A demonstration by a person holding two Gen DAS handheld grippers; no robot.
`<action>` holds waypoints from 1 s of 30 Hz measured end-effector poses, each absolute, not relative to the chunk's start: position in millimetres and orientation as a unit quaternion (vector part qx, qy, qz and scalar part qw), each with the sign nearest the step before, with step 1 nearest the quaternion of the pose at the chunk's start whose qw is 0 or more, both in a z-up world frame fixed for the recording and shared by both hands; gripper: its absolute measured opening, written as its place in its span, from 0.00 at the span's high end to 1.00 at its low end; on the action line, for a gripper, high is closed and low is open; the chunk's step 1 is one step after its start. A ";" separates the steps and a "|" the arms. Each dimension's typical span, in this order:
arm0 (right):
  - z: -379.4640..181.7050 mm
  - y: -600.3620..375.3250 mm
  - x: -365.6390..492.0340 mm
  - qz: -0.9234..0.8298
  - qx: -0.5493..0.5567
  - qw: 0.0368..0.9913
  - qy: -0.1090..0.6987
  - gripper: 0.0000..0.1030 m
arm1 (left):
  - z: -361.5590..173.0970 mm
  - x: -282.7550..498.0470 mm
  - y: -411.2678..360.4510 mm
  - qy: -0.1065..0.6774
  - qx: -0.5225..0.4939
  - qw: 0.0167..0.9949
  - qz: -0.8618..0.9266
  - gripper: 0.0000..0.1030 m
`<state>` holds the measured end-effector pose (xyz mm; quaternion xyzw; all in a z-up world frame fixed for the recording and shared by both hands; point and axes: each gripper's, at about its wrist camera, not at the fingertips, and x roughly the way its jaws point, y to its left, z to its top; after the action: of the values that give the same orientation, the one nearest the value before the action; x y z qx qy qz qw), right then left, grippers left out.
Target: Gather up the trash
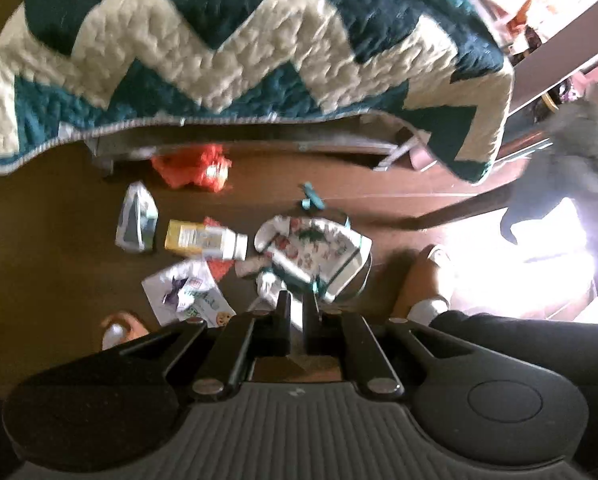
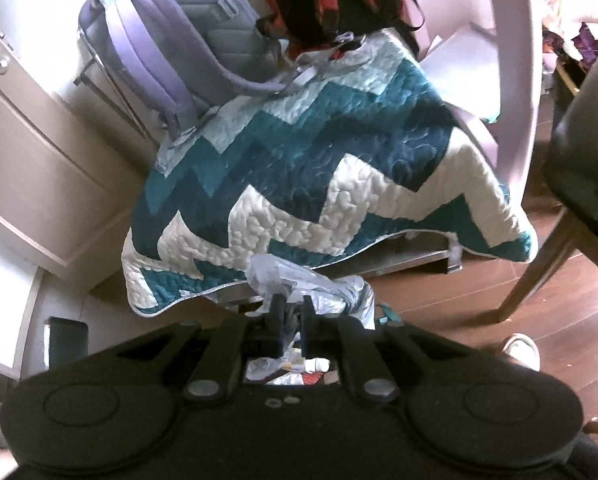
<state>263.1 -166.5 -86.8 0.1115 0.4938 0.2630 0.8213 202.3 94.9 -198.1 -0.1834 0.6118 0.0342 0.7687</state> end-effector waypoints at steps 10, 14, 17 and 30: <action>-174.9 -135.2 291.0 0.278 0.102 0.787 0.541 0.94 | -318.8 215.4 125.0 0.686 -0.215 0.687 0.108 0.74; -207.3 -116.5 311.8 0.286 0.093 0.776 0.554 0.94 | -376.9 233.2 136.7 0.711 -0.231 0.649 0.139 0.23; -225.9 -107.1 325.4 0.288 0.095 0.767 0.565 0.94 | -423.5 244.8 143.8 0.729 -0.252 0.615 0.162 0.23; -260.8 -94.3 341.9 0.273 0.114 0.731 0.615 0.94 | -576.1 247.1 145.1 0.795 -0.244 0.505 0.230 0.24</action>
<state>341.9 -94.3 -260.8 0.1139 0.6149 0.2729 0.7310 247.1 145.1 -576.1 -0.2436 0.7954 0.2297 0.5052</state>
